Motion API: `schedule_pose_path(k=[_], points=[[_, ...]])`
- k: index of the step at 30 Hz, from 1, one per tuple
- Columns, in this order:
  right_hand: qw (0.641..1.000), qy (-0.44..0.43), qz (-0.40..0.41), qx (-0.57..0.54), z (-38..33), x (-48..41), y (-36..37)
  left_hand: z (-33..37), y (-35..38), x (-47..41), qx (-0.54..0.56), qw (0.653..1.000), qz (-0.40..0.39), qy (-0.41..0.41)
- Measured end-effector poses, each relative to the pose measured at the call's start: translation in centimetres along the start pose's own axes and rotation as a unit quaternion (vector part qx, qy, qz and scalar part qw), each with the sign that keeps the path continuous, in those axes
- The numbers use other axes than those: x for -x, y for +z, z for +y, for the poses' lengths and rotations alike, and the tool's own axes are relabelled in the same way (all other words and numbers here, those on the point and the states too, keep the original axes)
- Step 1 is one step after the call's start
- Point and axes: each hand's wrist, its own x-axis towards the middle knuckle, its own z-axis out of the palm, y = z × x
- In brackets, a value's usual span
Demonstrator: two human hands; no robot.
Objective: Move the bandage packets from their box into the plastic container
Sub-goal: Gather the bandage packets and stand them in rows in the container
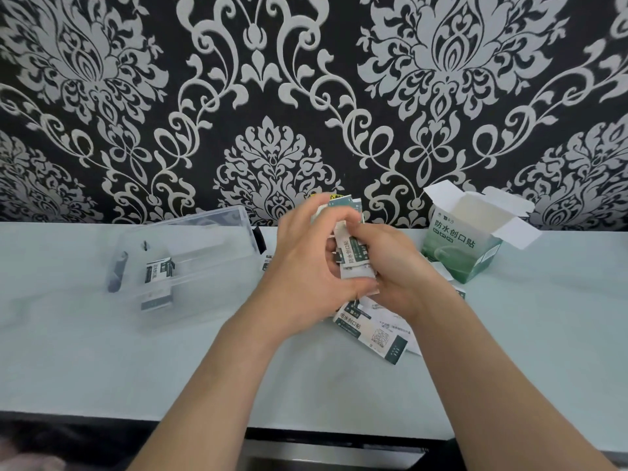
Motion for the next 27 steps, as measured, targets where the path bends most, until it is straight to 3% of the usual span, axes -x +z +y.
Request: schedule_pose_path(k=[5,12,14,17,21,24,27], points=[[0.999,0.016,0.020,-0.045,0.2,-0.5,-0.5,-1.5,0.2,-0.1,-0.119,0.983,0.064,0.123],[0.989,0.048,0.024,-0.139,0.0,-0.6,-0.3,-1.6,0.6,-0.2,-0.129,0.973,0.115,0.154],[0.984,0.041,0.036,-0.167,-0.2,-0.6,-0.4,-1.1,0.1,-0.1,-0.073,0.982,0.110,0.133],[0.972,0.023,0.050,-0.228,-0.6,-0.6,-1.0,-0.5,-1.3,0.1,0.100,0.992,0.070,0.033],[0.984,0.024,0.051,-0.168,-0.9,-0.3,-1.2,-0.3,-2.2,0.0,0.304,0.937,0.138,-0.101],[0.998,0.044,0.025,-0.049,-0.6,0.2,-0.6,-0.5,-2.0,-0.2,0.304,0.929,0.164,-0.134],[0.999,0.049,-0.009,-0.017,-0.6,0.6,0.0,-0.9,-1.9,-0.3,0.286,0.931,0.176,-0.140]])
